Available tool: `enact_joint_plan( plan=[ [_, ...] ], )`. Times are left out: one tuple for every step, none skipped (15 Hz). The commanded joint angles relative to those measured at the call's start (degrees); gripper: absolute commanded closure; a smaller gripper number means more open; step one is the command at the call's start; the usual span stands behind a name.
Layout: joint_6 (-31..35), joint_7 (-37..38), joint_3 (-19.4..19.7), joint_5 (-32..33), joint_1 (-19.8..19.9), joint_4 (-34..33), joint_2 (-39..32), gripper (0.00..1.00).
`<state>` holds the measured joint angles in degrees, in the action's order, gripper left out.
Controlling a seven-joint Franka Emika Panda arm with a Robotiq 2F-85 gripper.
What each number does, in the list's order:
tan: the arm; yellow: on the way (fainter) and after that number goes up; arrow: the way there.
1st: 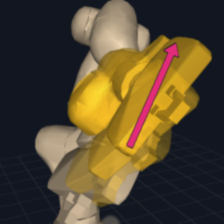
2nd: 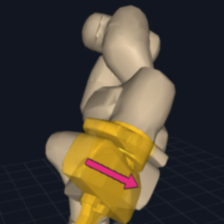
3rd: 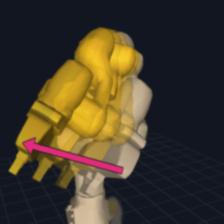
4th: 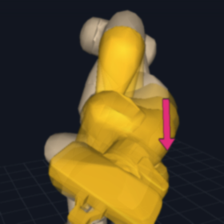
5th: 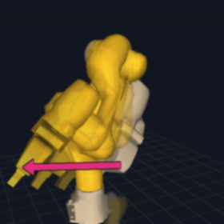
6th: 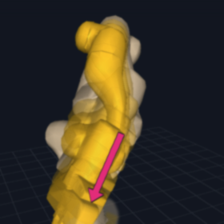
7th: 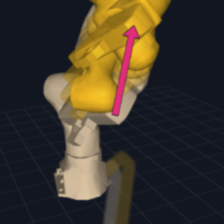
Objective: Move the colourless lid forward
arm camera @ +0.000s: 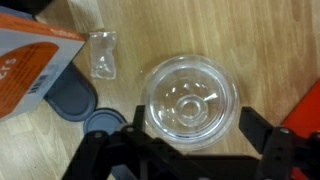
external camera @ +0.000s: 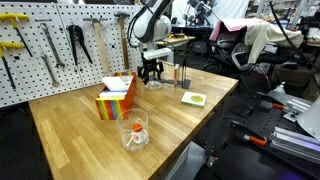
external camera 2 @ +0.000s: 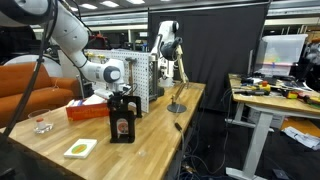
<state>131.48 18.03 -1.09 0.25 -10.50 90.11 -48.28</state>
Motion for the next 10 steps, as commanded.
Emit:
enact_joint_plan(
  plan=[
    [-0.65, -1.71, -0.86, -2.07, 1.12, 1.8, 1.74, 0.35],
    [-0.69, -1.68, -0.77, -2.17, 1.1, 1.67, 1.66, 0.43],
    [-0.71, -1.65, -0.74, -2.34, 1.14, 1.58, 1.63, 0.49],
    [-0.77, -1.63, -0.7, -2.42, 1.18, 1.48, 1.61, 0.57],
    [-0.79, -1.62, -0.67, -2.43, 1.23, 1.43, 1.61, 0.65],
    [-0.77, -1.64, -0.66, -2.4, 1.25, 1.41, 1.66, 0.71],
    [-0.78, -1.65, -0.65, -2.35, 1.23, 1.44, 1.77, 0.77],
    [-0.76, -1.7, -0.63, -2.25, 1.18, 1.53, 1.95, 0.85],
    [-0.73, -1.74, -0.62, -2.17, 1.13, 1.64, 2.17, 0.9],
    [-0.7, -1.76, -0.57, -2.03, 1.03, 1.84, 2.51, 0.87]
  ],
)
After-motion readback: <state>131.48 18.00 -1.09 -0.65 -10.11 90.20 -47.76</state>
